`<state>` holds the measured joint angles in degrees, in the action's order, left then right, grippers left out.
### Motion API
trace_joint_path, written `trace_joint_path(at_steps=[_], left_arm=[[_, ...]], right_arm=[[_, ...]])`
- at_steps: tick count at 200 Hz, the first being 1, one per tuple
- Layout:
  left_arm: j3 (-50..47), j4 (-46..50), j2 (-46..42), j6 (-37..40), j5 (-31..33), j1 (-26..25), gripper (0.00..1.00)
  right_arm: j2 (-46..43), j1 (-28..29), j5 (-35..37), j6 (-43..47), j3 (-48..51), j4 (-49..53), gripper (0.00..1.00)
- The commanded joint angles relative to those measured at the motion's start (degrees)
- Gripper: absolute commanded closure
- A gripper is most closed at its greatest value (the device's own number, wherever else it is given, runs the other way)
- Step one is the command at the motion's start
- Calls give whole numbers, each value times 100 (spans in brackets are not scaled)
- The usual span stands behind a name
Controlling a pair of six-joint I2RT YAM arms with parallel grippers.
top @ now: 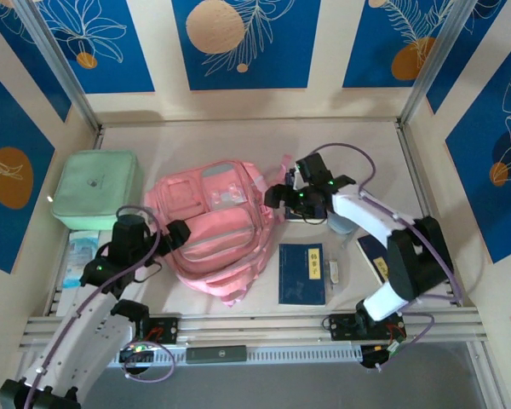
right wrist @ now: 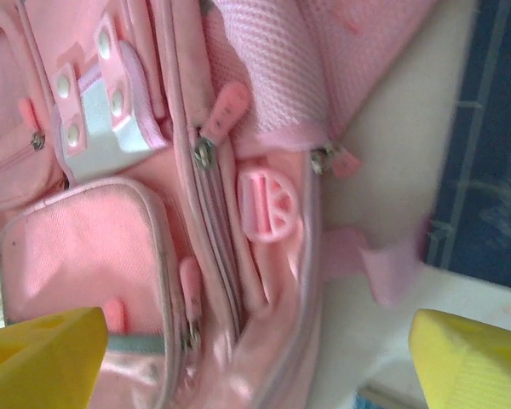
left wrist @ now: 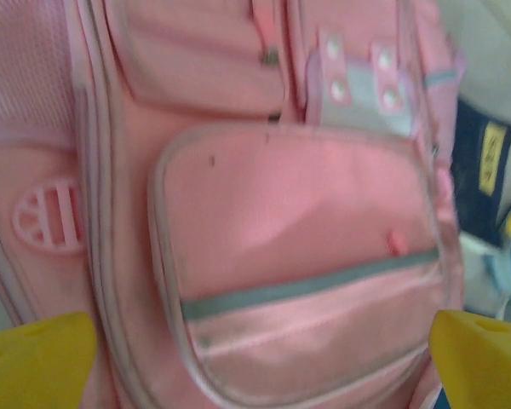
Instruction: Pack the student bag
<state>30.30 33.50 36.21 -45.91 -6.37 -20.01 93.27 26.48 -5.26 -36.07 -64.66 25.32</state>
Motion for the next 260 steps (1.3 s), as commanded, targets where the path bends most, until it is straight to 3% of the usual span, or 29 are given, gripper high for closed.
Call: trace_joint_path(at_steps=[1, 56, 93, 127, 153, 182, 226, 260], left_arm=[[104, 657, 35, -330, 321, -515, 1], [-238, 331, 358, -783, 551, -1371, 0], [-583, -141, 610, -874, 523, -1462, 1], [-913, -652, 843, -963, 540, -1460, 1], [-1123, -1175, 1037, -995, 630, -1462, 1], [-1124, -1646, 1459, -918, 808, -1449, 1], [-485, -2160, 2593, -453, 1171, -1328, 0], [577, -2408, 3903, 161, 930, -924, 1]], right_arm=[[538, 26, -137, 218, -494, 128, 12], [1777, -42, -232, 610, -1516, 288, 24], [2280, -60, -470, 751, -1947, 288, 36], [2277, 18, -688, 836, -2037, 191, 57], [2033, -9, -799, 847, -1950, 90, 80], [1574, -102, -874, 799, -1831, 34, 99], [570, -418, -1071, 650, -1388, -94, 100], [-197, -568, -1038, 267, -853, -60, 100]])
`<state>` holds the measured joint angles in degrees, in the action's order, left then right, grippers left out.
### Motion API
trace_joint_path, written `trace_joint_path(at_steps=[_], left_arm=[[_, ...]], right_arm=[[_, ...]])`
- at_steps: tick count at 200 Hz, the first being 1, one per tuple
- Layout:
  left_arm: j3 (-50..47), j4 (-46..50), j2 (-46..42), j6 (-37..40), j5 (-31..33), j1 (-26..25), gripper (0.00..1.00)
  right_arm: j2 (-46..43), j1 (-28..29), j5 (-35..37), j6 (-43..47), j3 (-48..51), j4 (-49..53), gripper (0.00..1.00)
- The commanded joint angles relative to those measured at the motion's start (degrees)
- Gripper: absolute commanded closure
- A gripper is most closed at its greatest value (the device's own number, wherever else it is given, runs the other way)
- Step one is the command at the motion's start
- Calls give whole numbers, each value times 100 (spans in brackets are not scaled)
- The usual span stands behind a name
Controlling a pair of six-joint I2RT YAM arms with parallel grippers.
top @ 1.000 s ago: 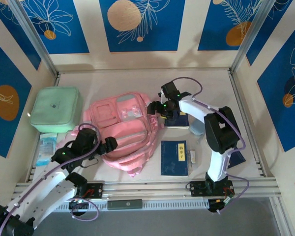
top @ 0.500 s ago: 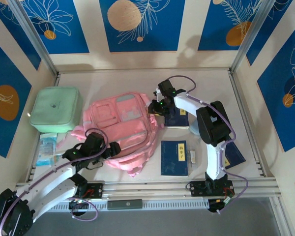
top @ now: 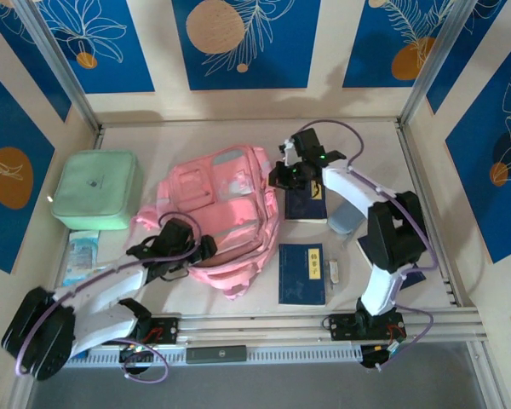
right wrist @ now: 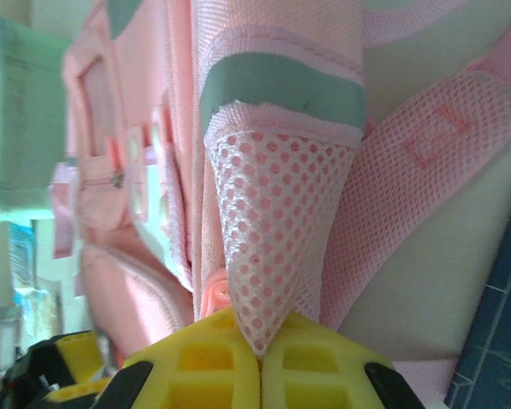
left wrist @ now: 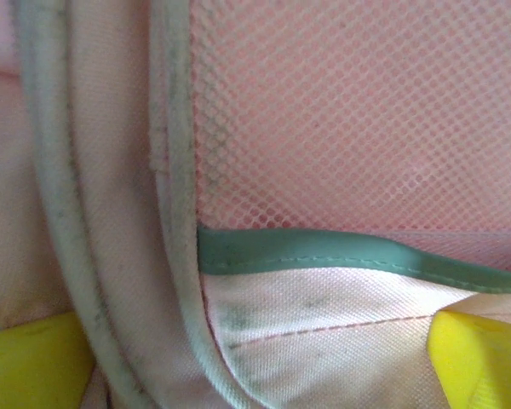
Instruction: Pack the student bag
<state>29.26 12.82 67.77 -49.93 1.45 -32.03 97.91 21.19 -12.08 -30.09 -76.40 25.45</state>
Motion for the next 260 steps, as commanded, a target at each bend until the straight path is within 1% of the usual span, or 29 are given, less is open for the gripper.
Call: trace_joint_path(at_steps=[1, 20, 37, 51, 72, 79, 82, 99, 116, 126, 131, 142, 152, 171, 188, 200, 212, 227, 246, 260], left_arm=[[715, -341, 782, 581, 155, 286, 1], [1323, -301, 1429, 805, 119, 562, 0], [1821, -367, 1879, 1015, -3, 813, 1], [2270, -346, 2239, 1302, -126, 978, 1], [2861, -64, 2669, 1645, -22, 1223, 0], [3051, 70, 2778, 1775, 31, 1319, 0], [3141, 129, 2824, 1838, 47, 1358, 1], [3606, 657, 3030, 2142, 134, 1552, 1], [3876, 1184, 2939, 2360, 199, 1602, 1], [3753, 1194, 2695, 2385, 52, 1595, 1], [3641, 1163, 2545, 2355, -87, 1595, 1], [3390, 1104, 2171, 2263, -421, 1570, 1], [3106, 1085, 1778, 2140, -637, 1512, 1], [2543, 1097, 967, 1803, -636, 1137, 1], [2249, 1259, 356, 1598, -535, 531, 1], [2035, 1394, -10, 1269, -416, 114, 1], [1718, 1306, -412, 831, -283, -287, 1], [1348, 1143, -796, 267, -75, -936, 0], [1092, 1084, -948, -322, 257, -1765, 1], [986, 973, -952, -648, 531, -2324, 1]], right_arm=[[-673, -33, -339, -336, 337, -70, 100], [-1084, 63, 93, -625, 694, -17, 100], [-1382, 160, 317, -1137, 1189, -230, 100], [-1590, 360, 631, -1606, 1587, -389, 100], [-1723, 653, 1062, -2227, 2131, -878, 100], [-1707, 718, 1178, -2397, 2239, -962, 97], [-1683, 747, 1212, -2490, 2288, -1021, 94], [-1570, 764, 1249, -2751, 2398, -1065, 83], [-1570, 773, 1220, -2834, 2514, -1049, 70], [-1628, 763, 1208, -2802, 2595, -966, 61], [-1647, 746, 1189, -2785, 2623, -915, 58], [-1729, 652, 1031, -2702, 2742, -839, 48], [-1788, 529, 900, -2614, 2837, -719, 42], [-1890, 219, 690, -2334, 2997, -469, 36], [-1852, -76, 281, -2058, 3049, -376, 32], [-1771, -231, 124, -1900, 3017, -308, 31], [-1645, -388, -112, -1818, 2983, -329, 30], [-1462, -544, -558, -1752, 2960, -600, 32], [-1206, -563, -530, -1613, 2734, -596, 34], [-972, -600, -564, -1536, 2533, -587, 38]])
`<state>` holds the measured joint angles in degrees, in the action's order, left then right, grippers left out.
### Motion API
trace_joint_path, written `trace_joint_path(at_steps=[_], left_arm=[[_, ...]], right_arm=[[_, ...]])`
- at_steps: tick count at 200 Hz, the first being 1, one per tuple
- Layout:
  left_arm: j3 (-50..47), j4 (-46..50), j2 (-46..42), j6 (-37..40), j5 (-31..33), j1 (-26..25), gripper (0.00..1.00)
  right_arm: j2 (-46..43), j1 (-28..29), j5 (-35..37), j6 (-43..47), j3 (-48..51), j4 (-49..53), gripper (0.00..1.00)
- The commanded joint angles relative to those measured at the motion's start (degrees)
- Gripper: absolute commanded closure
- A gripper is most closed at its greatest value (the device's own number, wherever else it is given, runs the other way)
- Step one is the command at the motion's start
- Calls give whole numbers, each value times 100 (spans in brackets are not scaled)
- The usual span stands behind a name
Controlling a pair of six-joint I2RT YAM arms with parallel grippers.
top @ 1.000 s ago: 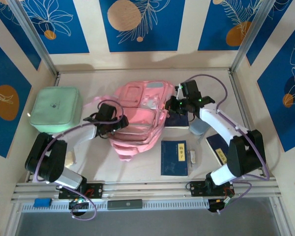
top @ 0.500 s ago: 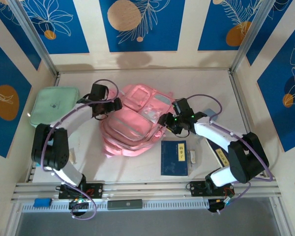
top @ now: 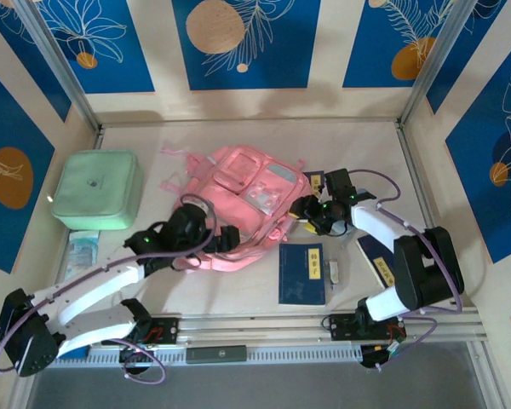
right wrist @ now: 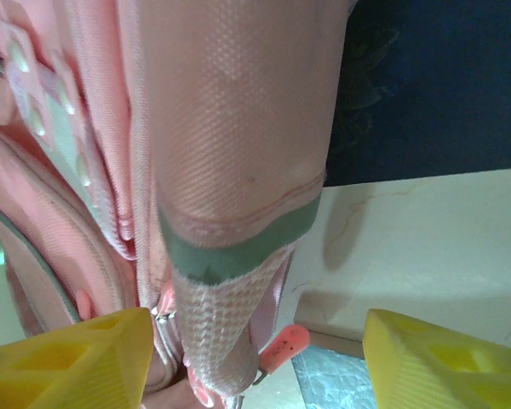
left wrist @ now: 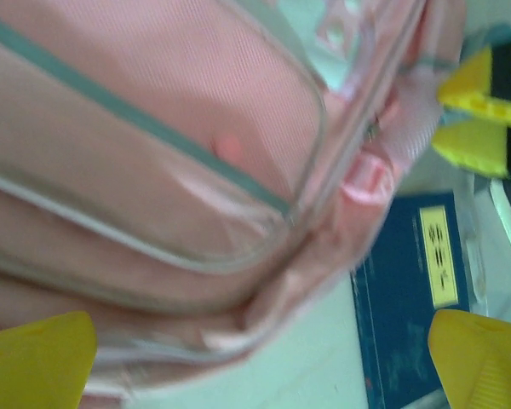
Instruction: Pack the student bag
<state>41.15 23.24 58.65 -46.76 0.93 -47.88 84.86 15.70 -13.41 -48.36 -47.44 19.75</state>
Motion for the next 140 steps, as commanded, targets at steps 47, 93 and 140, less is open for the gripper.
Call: trace_joint_path(at_steps=[47, 93, 140], left_arm=[[-636, -1013, 544, -1596, 798, -1548, 1], [-1446, -1704, 763, -1395, 1499, -889, 1], [-1251, -2321, 1058, -184, 986, 766, 1]], right_arm=[[811, -32, -650, 345, -699, -296, 66], [492, 107, -910, 19, -564, -578, 96], [-159, 693, -747, -536, -349, -524, 100]])
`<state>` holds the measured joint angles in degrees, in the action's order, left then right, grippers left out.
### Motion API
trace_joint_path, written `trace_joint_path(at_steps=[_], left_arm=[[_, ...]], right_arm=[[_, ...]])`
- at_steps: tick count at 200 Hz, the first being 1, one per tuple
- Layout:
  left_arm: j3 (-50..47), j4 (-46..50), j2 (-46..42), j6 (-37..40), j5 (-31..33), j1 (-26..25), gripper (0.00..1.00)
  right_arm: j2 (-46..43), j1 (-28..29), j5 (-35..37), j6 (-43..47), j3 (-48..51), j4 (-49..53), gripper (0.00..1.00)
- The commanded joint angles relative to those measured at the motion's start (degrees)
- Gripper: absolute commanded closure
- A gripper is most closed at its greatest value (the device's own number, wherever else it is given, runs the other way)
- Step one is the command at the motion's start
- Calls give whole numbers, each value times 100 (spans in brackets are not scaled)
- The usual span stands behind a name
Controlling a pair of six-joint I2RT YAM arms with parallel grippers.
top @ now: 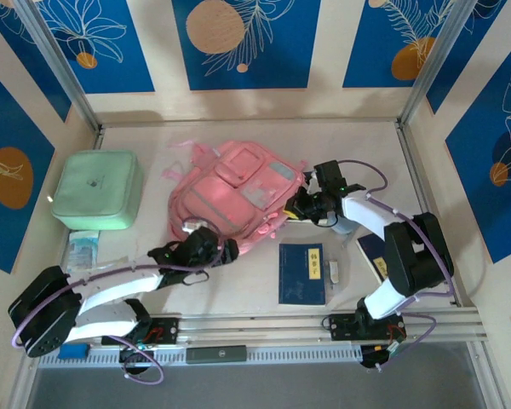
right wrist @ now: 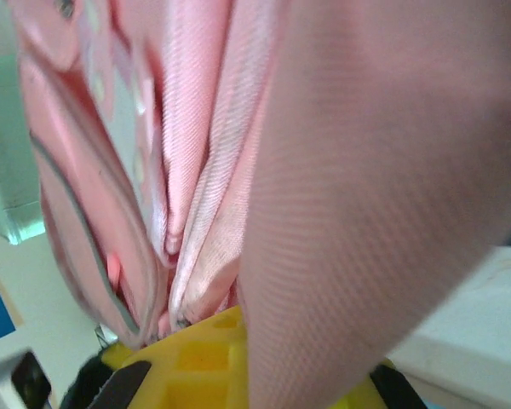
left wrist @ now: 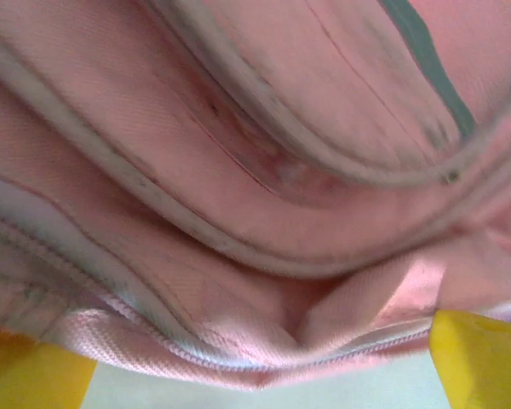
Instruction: Pack the student bag
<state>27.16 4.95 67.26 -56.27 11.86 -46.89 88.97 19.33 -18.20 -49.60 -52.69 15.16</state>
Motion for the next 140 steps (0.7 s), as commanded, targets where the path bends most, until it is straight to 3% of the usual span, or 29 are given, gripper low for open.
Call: trace_joint_path(at_steps=[1, 62, 99, 140], left_arm=[[166, -506, 211, 811, -123, 683, 1], [1506, -461, 1306, 2079, -1267, 2326, 1], [1934, 251, 896, 2639, -1447, 2629, 1], [1691, 1187, -316, 2787, -1611, 2607, 1]], right_arm=[[-589, 350, -262, -437, 195, -83, 100], [-1134, 1226, 832, -2095, 741, -921, 100], [-1214, 1346, 1591, -2959, 958, -1392, 100], [-1324, 1475, 2178, -3527, 1050, -1367, 100]])
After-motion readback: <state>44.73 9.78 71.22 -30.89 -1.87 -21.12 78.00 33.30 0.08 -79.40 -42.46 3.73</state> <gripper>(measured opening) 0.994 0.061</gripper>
